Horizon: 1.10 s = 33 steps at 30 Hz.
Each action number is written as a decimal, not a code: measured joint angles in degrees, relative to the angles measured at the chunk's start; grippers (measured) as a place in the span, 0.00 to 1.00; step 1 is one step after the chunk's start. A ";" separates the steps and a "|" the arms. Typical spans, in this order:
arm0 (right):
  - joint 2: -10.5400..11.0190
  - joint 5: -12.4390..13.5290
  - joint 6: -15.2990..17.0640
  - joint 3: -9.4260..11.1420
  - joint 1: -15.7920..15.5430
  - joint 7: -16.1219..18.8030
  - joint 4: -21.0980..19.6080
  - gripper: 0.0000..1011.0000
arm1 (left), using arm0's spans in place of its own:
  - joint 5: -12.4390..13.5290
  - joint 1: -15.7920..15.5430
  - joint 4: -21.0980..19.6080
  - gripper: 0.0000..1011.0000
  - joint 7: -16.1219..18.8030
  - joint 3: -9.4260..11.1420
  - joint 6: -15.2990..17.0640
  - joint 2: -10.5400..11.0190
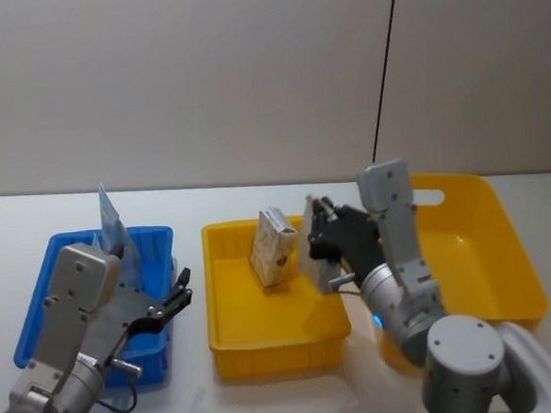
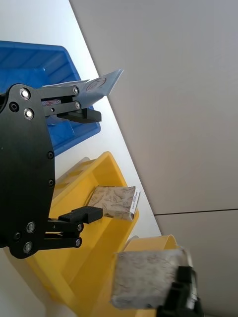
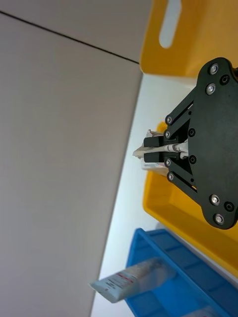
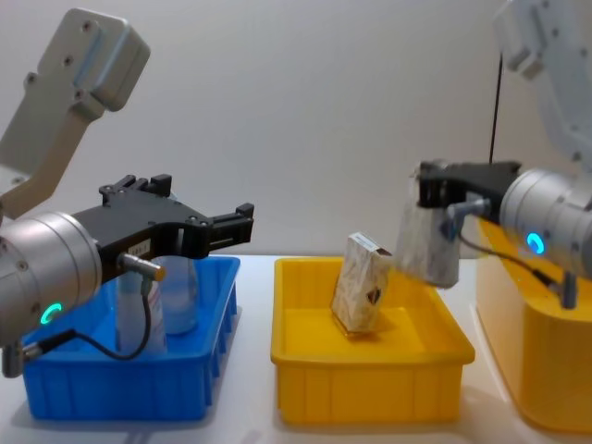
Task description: Bimanual collaborative sorting of washing and personal care products
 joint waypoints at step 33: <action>5.11 -13.62 6.41 4.82 -4.69 -11.23 -12.66 0.02 | 0.00 0.00 0.00 0.99 0.00 0.00 0.00 0.00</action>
